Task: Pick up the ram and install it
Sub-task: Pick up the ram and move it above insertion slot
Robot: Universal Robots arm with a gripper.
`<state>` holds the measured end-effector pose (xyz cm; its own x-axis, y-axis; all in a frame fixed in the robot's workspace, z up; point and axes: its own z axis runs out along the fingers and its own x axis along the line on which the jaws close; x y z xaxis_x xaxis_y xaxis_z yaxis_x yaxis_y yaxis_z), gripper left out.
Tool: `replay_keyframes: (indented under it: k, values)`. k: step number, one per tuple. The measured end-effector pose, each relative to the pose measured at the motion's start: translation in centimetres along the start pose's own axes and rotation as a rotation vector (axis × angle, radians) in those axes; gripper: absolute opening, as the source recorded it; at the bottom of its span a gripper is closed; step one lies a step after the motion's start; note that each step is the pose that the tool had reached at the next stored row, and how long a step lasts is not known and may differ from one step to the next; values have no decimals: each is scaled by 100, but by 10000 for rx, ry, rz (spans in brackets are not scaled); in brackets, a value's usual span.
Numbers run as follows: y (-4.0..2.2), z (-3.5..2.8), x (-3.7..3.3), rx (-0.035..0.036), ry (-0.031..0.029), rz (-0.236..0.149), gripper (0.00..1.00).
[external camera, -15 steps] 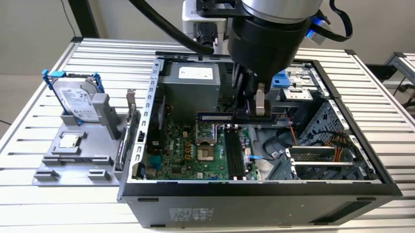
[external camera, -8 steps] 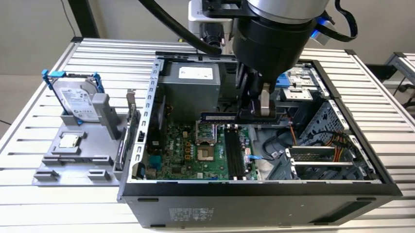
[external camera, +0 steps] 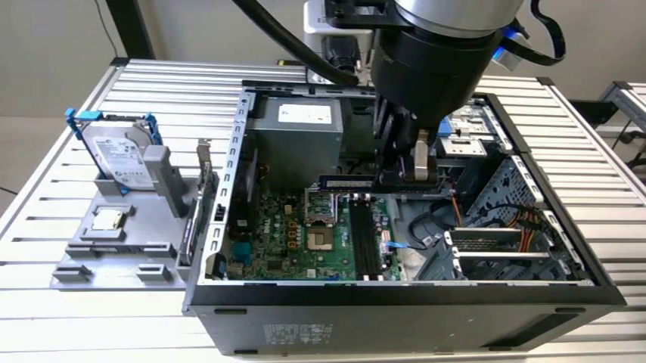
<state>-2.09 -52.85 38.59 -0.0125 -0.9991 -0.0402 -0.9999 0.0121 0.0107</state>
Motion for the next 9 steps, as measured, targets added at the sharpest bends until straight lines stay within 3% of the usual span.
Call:
replay_keyframes:
  k: [9]
  values:
    - [-24,0,0,0,14,0,0]
